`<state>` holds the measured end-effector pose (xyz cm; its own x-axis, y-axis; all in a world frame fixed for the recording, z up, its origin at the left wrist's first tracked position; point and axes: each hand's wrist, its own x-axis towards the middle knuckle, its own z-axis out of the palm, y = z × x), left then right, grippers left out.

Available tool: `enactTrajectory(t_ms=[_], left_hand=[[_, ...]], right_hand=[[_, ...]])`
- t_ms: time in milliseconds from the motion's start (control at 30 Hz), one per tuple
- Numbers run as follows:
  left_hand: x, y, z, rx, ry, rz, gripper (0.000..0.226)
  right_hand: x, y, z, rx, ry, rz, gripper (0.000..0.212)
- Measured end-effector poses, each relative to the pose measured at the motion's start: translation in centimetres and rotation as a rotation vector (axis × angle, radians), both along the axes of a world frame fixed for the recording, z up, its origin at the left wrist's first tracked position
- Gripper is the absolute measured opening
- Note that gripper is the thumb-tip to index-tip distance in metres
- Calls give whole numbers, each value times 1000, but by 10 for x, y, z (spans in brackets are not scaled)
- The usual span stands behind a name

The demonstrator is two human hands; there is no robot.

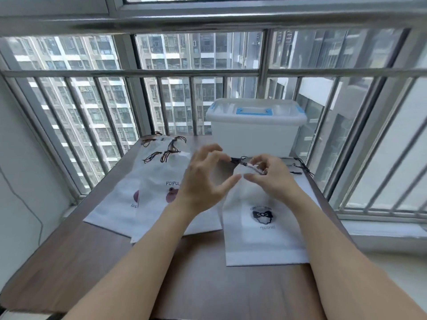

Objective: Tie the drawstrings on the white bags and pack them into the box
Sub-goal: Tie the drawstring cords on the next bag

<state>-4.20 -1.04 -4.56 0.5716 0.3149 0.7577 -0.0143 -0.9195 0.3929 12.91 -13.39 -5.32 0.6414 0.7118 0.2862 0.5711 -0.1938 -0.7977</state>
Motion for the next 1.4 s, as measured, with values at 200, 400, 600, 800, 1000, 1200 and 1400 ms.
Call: enactTrajectory(t_ms=[200,400,600,800,1000,1200,1400], left_hand=[[6,-8,-15,-691,189,-167,39],[4,-7,-18,-1244,-10,-416,21],[1,7,-10,-1269,1,-458,31],[5,2,-17,-1207,-236,-98,25],[0,3,-13,-1368,-122,-208,49],[1,4,-16,-1272,-121,5,19],[2,21,-23,-1292,-191,83,15]], right_hand=[[-9,0,7,26,-134,95,14],[-8,0,2,-72,-375,-29,38],[-5,-3,-4,-2,4,251,29],[-8,-6,-2,6,71,235,20],[-6,-9,-1,80,180,141,29],[-15,2,-8,123,107,84,33],[0,-1,-3,77,27,-42,59]])
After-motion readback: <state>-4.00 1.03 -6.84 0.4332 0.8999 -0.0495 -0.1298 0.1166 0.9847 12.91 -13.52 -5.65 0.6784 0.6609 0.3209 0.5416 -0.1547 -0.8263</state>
